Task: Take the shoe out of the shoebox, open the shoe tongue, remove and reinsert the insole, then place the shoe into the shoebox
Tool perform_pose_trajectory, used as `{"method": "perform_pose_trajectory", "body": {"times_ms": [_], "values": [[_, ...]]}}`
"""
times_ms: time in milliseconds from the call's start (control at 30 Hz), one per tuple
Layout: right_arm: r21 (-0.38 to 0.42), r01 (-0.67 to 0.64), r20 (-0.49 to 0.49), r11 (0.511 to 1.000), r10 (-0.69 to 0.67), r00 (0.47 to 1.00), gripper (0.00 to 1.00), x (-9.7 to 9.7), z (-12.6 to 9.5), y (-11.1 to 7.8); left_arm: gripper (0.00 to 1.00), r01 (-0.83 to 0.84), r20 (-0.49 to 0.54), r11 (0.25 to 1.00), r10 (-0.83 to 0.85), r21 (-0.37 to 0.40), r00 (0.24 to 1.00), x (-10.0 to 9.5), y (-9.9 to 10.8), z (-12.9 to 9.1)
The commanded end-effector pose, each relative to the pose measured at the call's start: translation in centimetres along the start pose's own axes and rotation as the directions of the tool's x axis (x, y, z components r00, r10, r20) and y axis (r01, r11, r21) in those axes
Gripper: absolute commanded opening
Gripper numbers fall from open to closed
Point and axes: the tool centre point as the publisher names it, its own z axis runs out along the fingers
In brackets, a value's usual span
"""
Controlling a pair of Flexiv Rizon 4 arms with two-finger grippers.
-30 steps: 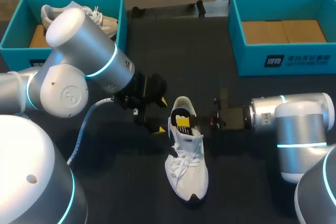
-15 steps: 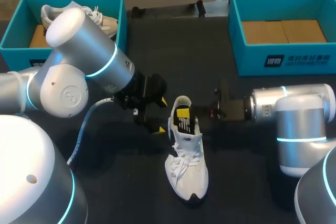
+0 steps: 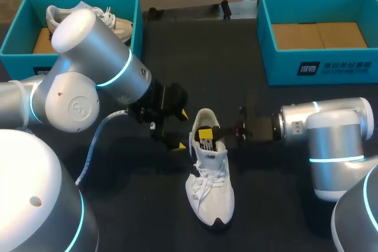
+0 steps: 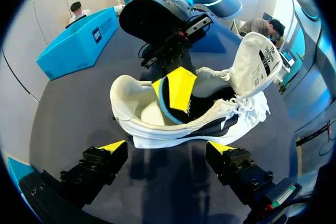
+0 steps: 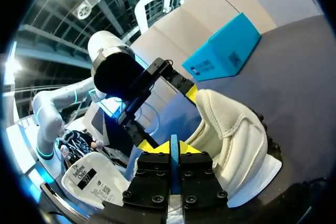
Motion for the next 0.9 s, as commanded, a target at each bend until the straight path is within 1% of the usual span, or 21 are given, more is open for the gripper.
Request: {"method": "perform_pose_trajectory", "body": {"times_ms": [33,100,133,167,200,300,400,567,633,733,900], "values": [[0.002,0.001,0.005,1.0,-0.001,1.0,0.0,0.4,0.0,-0.7,1.0,0.0,0.003,1.0,0.0,0.0,1.0,0.1,0.0,0.1],[0.001,0.014,0.004,1.0,-0.014,1.0,0.0,0.6,-0.1,-0.5,1.0,0.0,0.003,1.0,0.0,0.0,1.0,0.1,0.0,0.1],[-0.001,0.02,0.001,1.0,-0.02,1.0,0.06,0.6,-0.2,-0.3,1.0,0.0,0.003,1.0,0.0,0.0,1.0,0.1,0.0,0.1],[0.001,0.025,0.0,1.0,-0.025,1.0,0.18,0.6,-0.2,-0.2,1.0,0.0,0.003,1.0,0.0,0.0,1.0,0.1,0.0,0.1],[0.005,0.031,0.001,0.999,-0.031,1.0,0.24,0.7,-0.2,0.0,1.0,0.0,0.003,1.0,0.0,0.0,1.0,0.1,0.0,0.1],[0.031,0.051,-0.011,0.998,-0.051,0.999,0.36,0.9,-0.4,0.8,1.0,-0.017,-0.009,1.0,0.017,0.0,1.0,0.3,-0.2,-0.4],[0.066,0.061,-0.019,0.996,-0.06,0.998,0.37,1.0,-0.6,1.5,1.0,-0.028,-0.013,1.0,0.028,-0.006,1.0,0.4,-0.3,-0.8],[0.134,0.06,-0.038,0.989,-0.055,0.998,0.42,1.3,-1.0,2.3,1.0,-0.028,-0.006,0.999,0.028,-0.017,1.0,0.4,-0.2,-1.6],[0.166,0.055,-0.03,0.985,-0.051,0.998,0.44,1.2,-1.2,2.6,1.0,-0.023,-0.002,0.999,0.023,-0.022,1.0,0.5,-0.1,-1.8],[0.192,0.052,-0.019,0.98,-0.049,0.999,0.45,1.2,-1.5,2.9,1.0,-0.018,-0.006,0.999,0.017,-0.029,1.0,0.5,0.2,-2.0],[0.24,0.072,-0.007,0.968,-0.072,0.997,0.47,1.7,-1.9,3.6,1.0,0.013,-0.015,1.0,-0.013,-0.021,1.0,0.7,1.0,-2.5]]}}
